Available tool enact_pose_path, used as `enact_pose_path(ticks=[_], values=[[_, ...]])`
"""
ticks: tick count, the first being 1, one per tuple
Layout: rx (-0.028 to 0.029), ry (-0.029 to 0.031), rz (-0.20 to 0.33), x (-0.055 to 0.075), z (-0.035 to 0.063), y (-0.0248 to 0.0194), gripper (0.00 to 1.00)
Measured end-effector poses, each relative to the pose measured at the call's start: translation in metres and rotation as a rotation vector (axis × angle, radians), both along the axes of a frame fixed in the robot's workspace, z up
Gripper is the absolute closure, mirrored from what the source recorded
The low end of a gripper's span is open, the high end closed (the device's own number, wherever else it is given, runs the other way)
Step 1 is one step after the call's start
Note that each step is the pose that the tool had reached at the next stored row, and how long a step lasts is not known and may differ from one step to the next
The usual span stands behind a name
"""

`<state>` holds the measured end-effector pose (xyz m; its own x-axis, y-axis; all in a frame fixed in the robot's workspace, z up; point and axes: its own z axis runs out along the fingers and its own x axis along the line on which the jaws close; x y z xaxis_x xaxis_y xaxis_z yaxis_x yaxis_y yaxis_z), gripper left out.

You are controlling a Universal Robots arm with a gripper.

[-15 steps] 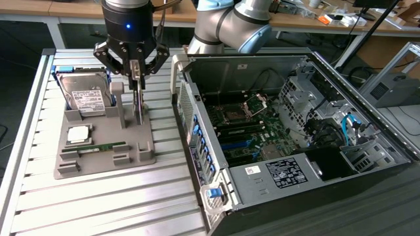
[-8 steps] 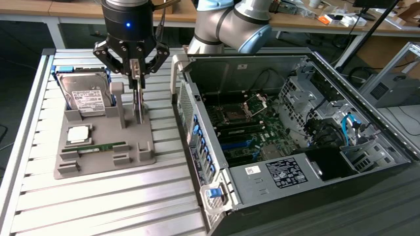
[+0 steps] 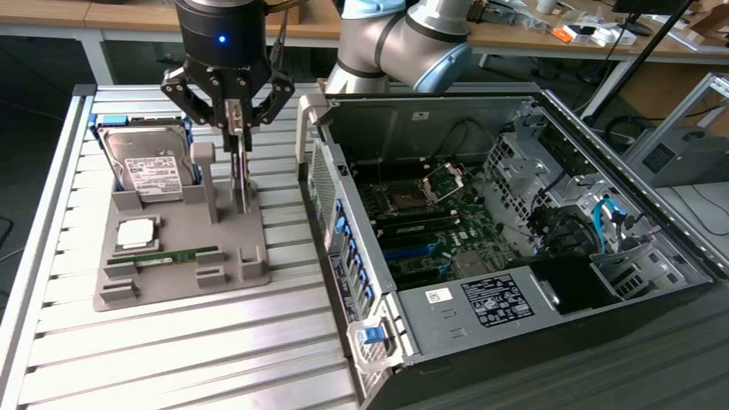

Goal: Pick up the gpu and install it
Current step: 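Pick up the gpu and move the gpu toward the slot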

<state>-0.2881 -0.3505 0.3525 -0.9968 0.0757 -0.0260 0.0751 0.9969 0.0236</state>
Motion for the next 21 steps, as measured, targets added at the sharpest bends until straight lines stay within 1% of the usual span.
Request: enact_pose_path(ticks=[21], values=[[0.0021,0.0000,0.000,0.0000,0.0084,0.0000,0.73]])
